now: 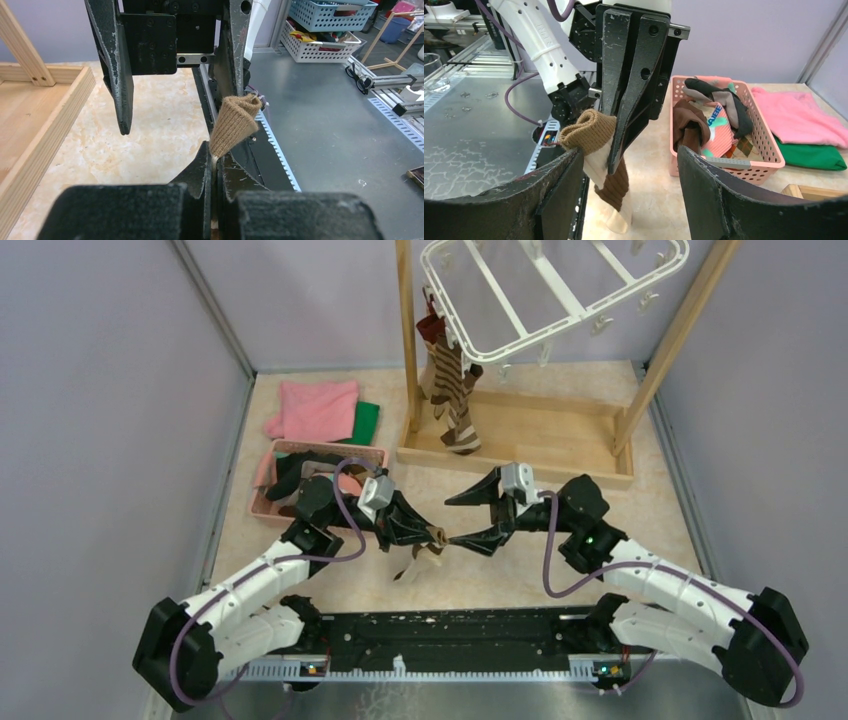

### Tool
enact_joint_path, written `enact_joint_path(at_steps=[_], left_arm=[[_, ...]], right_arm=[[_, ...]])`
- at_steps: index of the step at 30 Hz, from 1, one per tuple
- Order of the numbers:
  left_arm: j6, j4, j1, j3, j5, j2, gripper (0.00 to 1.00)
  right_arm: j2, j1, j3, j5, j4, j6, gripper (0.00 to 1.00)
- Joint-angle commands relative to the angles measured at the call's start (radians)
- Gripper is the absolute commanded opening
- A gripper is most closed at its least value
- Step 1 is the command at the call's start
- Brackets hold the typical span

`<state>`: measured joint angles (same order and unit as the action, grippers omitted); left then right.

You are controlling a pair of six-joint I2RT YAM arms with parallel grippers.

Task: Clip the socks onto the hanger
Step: Pick up the sock from the bin.

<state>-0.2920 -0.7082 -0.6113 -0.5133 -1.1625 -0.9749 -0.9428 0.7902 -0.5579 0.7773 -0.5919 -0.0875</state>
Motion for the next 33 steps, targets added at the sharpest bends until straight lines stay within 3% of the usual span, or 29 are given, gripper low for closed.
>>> enact_joint_path(at_steps=[1, 21, 28, 33], left_arm=[[0.074, 0.036, -0.005, -0.052, 0.000, 0.026, 0.00], [0.020, -0.030, -0.005, -0.040, 0.008, 0.036, 0.00], [0.002, -0.044, -0.005, -0.035, 0.000, 0.038, 0.00], [-0.012, -0.061, -0.005, -0.025, 0.003, 0.042, 0.00]], right_arm=[[0.031, 0.015, -0.017, 0.028, -0.019, 0.019, 0.68], [0.050, 0.016, 0.001, 0.056, -0.030, 0.012, 0.70], [0.054, 0.017, 0.010, 0.046, -0.038, 0.014, 0.64], [0.055, 0.017, 0.014, 0.037, -0.060, 0.010, 0.54]])
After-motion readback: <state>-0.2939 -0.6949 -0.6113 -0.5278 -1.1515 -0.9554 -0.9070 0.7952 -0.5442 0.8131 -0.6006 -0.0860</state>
